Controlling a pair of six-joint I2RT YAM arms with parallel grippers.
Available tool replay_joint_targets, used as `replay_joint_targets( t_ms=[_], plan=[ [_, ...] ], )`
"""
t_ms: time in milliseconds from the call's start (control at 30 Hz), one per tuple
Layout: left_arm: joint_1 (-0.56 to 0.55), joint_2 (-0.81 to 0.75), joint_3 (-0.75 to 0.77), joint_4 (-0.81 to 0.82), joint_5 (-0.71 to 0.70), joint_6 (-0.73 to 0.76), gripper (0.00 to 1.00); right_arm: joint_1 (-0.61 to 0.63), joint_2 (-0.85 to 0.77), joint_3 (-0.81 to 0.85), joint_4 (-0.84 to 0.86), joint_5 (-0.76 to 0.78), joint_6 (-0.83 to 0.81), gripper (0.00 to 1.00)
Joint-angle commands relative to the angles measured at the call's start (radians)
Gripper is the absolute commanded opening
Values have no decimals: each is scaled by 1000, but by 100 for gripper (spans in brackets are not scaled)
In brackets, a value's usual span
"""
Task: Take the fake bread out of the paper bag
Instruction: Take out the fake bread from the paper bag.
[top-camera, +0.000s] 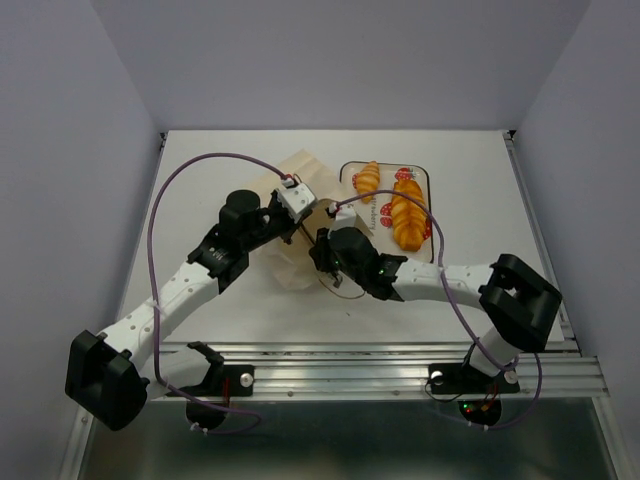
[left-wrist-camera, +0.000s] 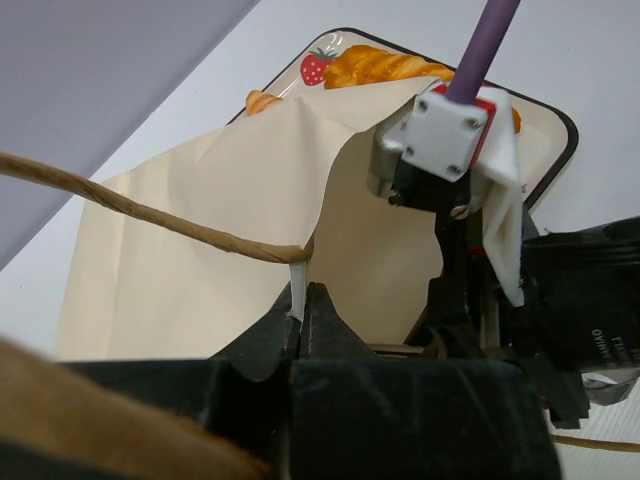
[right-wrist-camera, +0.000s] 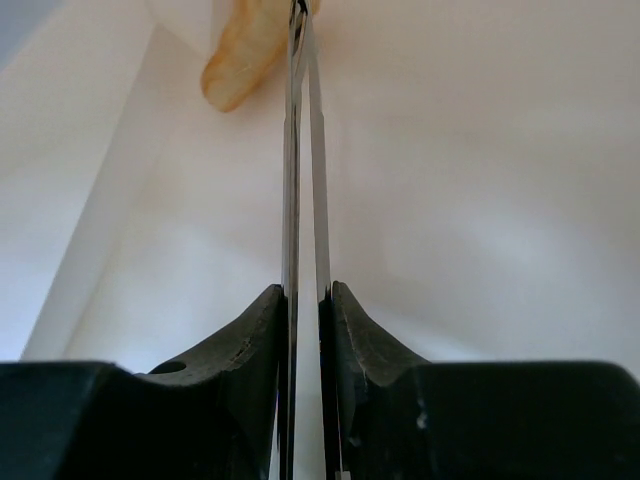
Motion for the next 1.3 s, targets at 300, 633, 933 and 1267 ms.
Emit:
replay_joint_targets(
  t_ms=[300,633,933,1267],
  plan=[
    [-5,2,10,54,-57,-30,0,9,-208,-65,-113,-18,-23,1],
    [-5,30,20,61,-88,-54,0,9,-370,-149,-153,-40,-50,1],
    [-5,74,55,48,-156,-74,0,9,-568,-203,-238,-61,-79,1],
    [9,123,87,49,-202,-106,0,9,-789,-222,-434,-80,-55,1]
  ],
)
